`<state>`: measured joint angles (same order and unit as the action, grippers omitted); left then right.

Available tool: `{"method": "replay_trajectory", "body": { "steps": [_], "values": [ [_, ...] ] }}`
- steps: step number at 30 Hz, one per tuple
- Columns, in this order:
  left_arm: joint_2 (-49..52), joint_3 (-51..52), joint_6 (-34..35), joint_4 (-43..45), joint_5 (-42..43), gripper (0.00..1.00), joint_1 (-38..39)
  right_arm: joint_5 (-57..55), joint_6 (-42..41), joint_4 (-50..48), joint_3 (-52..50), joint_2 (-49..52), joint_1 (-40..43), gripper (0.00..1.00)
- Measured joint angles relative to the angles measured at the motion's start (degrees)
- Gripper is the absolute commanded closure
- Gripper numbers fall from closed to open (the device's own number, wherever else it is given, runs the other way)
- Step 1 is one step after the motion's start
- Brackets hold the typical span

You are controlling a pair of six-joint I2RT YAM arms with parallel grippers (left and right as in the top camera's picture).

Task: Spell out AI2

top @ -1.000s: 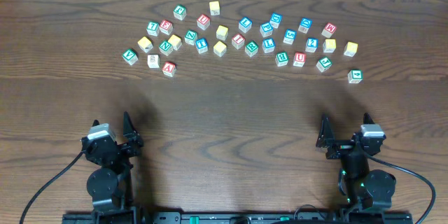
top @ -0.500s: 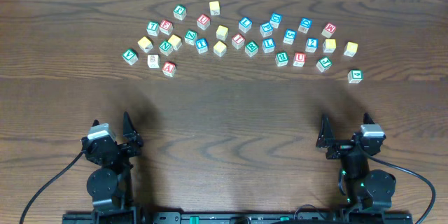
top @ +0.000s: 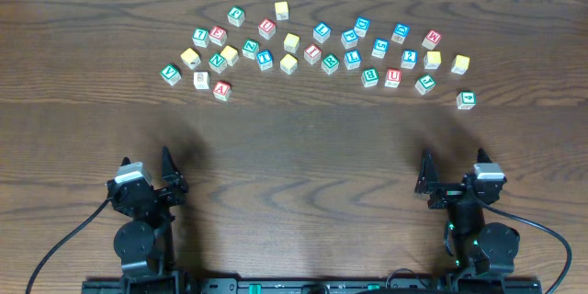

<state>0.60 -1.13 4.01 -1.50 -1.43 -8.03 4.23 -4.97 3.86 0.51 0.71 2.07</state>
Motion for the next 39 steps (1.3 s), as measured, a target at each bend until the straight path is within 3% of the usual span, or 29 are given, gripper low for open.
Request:
{"method": "replay_trajectory", "body": {
  "steps": [31,39],
  "values": [
    [0.2,-0.5,0.0,-0.7,0.0,0.28,0.0,-2.7,2.4,-4.2,0.0,0.0,0.0,0.01],
    [6.6,-2.2,0.0,-2.6,-0.2,0.28,0.0,-2.5,2.8,-4.4,0.2,0.4,0.0,0.01]
  ]
}}
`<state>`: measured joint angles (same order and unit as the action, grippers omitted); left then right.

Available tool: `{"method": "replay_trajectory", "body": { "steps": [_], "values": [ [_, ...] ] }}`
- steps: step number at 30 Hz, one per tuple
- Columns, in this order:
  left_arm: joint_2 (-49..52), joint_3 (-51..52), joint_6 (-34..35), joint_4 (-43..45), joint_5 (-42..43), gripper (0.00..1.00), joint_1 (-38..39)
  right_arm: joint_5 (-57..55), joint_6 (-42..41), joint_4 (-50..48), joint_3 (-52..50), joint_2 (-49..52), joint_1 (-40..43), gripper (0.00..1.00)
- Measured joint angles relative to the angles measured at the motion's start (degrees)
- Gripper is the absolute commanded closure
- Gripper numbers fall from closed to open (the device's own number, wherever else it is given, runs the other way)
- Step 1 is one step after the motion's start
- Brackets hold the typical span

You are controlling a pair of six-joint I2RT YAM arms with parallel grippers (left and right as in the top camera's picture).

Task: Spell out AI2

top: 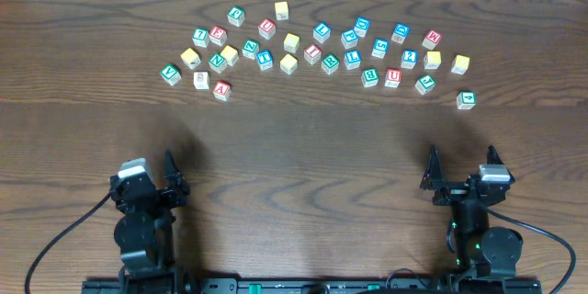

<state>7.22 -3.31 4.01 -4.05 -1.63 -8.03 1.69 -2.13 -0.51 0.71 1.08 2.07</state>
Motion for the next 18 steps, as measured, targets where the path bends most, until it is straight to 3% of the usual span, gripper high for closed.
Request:
{"method": "replay_trajectory", "body": {
  "steps": [12,18],
  "values": [
    [18.4,-14.6,-0.1,-0.1,0.0,0.28,0.0,0.0,0.1,0.2,7.1,9.4,0.0,0.01],
    [27.5,-24.7,-2.6,-6.2,1.3,0.28,0.0,1.2,1.3,3.6,15.5,19.2,0.0,0.01]
  ]
}}
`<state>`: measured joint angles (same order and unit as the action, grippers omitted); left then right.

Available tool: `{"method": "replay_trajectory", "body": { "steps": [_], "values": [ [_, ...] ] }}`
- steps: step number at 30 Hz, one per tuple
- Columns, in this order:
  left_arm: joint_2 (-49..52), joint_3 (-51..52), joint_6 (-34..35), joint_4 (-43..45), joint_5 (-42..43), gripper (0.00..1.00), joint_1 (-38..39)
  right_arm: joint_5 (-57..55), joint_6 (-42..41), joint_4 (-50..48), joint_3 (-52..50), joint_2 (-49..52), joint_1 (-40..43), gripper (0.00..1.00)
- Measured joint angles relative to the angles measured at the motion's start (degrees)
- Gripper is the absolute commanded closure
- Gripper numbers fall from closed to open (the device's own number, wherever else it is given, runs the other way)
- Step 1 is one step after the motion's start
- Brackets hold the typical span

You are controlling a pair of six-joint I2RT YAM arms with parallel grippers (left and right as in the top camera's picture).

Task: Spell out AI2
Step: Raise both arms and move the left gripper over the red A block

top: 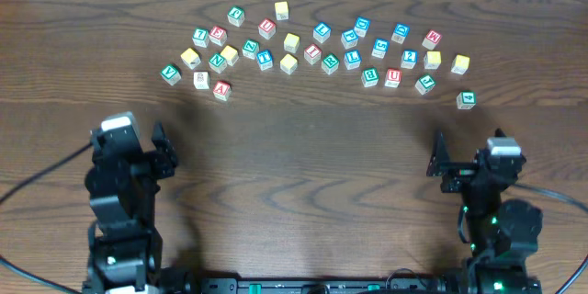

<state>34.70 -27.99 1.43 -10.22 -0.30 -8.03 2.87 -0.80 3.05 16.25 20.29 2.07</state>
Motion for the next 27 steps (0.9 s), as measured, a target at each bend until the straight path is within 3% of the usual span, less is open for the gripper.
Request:
{"method": "replay_trajectory", "body": {
  "steps": [12,27],
  "values": [
    [15.7,-22.2,-1.6,-17.7,1.9,0.28,0.0,2.5,1.1,13.6,20.9,20.9,0.0,0.01],
    [42.3,-55.4,-4.7,-41.2,9.3,0.28,0.0,6.7,2.4,34.6,48.3,45.0,0.0,0.01]
  ]
}}
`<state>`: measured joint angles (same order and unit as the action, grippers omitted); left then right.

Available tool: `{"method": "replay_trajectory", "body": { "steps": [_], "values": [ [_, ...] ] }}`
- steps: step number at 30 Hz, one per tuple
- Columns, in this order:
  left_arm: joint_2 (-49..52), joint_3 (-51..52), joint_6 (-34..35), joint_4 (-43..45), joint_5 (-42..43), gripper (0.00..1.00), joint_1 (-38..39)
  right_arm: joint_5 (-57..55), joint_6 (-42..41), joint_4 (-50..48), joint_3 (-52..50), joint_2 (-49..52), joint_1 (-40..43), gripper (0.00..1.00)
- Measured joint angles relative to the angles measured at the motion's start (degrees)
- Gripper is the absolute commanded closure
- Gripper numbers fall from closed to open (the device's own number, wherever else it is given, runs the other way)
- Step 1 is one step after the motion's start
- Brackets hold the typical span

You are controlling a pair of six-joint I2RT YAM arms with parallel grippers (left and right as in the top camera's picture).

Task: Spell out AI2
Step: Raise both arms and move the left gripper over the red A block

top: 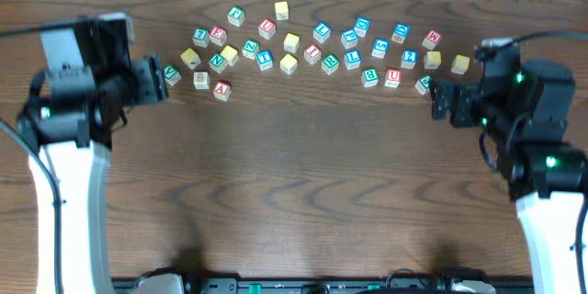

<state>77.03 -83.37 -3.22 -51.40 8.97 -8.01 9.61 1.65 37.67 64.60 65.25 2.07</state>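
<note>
Several lettered wooden blocks lie in a loose band across the far half of the table, from a green block (171,75) on the left to a yellow block (459,62) on the right. A red block (221,90) at the front left of the band appears to read A; most other letters are too small to read. My left gripper (152,81) hovers just left of the green block, open and holding nothing. The right gripper (442,101) hangs open and holding nothing by the band's right end, beside a green block (424,84).
The dark wooden table (294,193) stretches toward the near edge. Both white arms (64,184) (551,230) reach up along the left and right sides. The right arm's body covers the spot at the band's far right end.
Both arms have risen and reached far forward. The left gripper is now at the band's left end, the right gripper at its right end, covering the lone green block there.
Both arms sat folded at the near edge, grippers holding nothing, all blocks untouched. They then stood slightly raised, then higher and further out. Now each gripper is beside one end of the block band. No block has moved.
</note>
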Motion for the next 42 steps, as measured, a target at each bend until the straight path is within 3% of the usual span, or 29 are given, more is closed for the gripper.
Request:
{"method": "replay_trajectory", "body": {
  "steps": [9,12,29,42],
  "values": [
    [15.0,-18.9,-1.3,-13.6,2.5,0.28,0.6,2.3,0.9,10.6,15.3,13.1,0.0,0.01],
    [18.1,-22.2,-1.6,-14.2,2.9,0.28,1.9,2.5,0.9,11.6,17.9,16.7,0.0,0.01],
    [20.7,-22.5,0.0,-12.1,4.0,0.29,4.4,2.4,1.1,11.5,18.3,19.2,0.0,0.01],
    [27.9,-23.1,-1.2,-6.3,0.9,0.29,17.5,2.4,1.1,11.6,18.3,19.2,0.0,0.01]
  ]
}}
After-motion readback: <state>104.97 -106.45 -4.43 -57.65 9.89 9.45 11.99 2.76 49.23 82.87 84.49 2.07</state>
